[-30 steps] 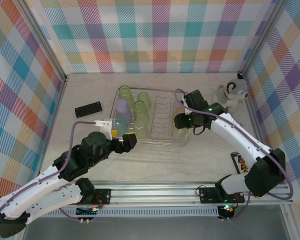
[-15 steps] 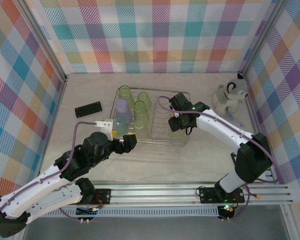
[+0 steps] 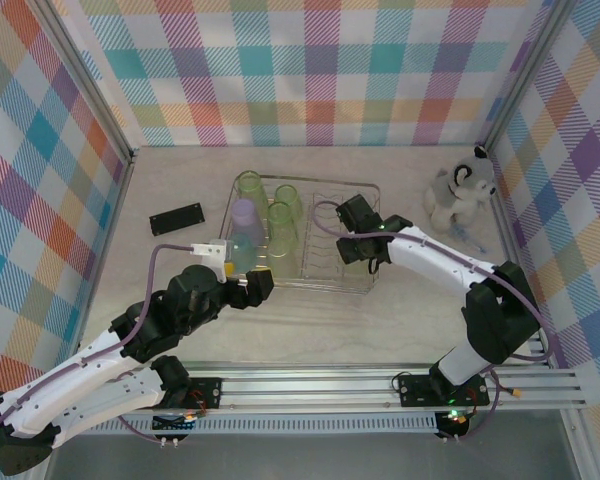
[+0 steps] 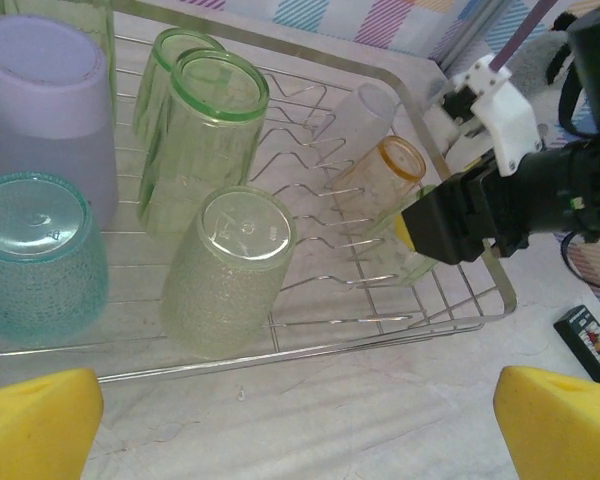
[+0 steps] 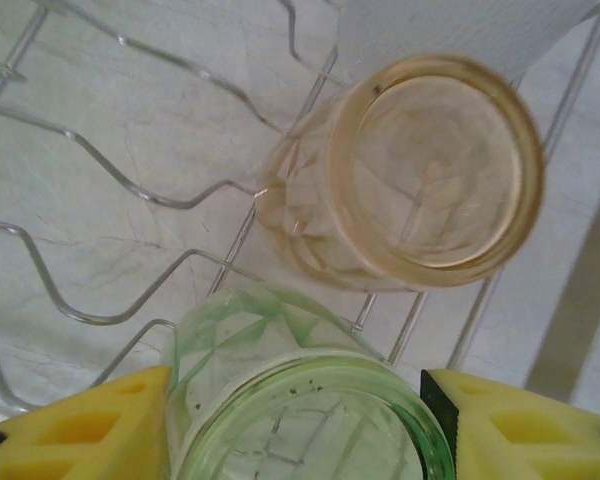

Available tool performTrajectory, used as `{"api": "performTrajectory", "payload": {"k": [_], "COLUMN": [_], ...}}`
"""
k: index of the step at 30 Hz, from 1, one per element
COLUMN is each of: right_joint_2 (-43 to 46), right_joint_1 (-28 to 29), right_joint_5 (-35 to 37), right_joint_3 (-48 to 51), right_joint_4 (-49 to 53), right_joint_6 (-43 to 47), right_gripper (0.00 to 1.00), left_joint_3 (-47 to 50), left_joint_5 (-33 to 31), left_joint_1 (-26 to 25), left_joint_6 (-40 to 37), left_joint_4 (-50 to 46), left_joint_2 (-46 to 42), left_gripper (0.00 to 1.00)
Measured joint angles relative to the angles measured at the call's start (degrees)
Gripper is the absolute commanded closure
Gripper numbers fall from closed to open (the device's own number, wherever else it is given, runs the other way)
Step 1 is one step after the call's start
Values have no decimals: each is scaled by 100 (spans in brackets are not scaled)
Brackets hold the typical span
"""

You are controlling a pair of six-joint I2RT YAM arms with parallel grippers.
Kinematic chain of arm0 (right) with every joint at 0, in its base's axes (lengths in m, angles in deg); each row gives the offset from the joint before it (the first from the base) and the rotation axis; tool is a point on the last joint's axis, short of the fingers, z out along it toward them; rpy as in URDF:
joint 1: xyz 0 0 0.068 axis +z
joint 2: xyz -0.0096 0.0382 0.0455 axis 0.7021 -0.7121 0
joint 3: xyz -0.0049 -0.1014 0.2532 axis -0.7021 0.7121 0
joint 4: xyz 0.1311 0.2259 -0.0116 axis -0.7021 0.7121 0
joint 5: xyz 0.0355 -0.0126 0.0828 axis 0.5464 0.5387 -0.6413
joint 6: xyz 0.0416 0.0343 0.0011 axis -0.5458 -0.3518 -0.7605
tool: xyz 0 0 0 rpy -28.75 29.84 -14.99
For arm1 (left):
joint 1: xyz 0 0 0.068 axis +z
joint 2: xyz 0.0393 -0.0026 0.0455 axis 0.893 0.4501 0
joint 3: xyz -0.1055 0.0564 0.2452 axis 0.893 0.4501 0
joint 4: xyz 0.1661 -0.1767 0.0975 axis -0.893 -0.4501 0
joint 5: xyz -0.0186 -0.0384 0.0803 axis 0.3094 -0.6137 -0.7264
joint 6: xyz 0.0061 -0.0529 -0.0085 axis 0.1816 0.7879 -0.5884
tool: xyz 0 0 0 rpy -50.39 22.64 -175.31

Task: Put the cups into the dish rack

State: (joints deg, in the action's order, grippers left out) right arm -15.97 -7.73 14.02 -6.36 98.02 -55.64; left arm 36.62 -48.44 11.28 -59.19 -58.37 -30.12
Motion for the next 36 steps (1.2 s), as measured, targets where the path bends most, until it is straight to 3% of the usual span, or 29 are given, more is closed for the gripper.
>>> {"api": "performTrajectory", "payload": {"k": [6,15,28,36], "right_joint_2": [120,94,142,946], "right_joint_1": [72,142,146,144], "right_joint_5": [111,151,-24,-42], "right_joint_3": [376,426,79,-79], "right_joint_4": [-579,-656,-79,345], "right_joint_6": [-20,-37,-343,-424], "right_gripper": [50,33,16,9], "left_joint_3": [0,0,0,-2], "left_joint_5": [-37,-37,-181,-673], "left_joint_1": [0,0,0,0], "left_joint_6": [0,2,-46,-426], "left_joint_4": [-37,-61,-151,-168], "left_joint_2": [0,0,-2,-92], "left_gripper": [0,0,0,0]}}
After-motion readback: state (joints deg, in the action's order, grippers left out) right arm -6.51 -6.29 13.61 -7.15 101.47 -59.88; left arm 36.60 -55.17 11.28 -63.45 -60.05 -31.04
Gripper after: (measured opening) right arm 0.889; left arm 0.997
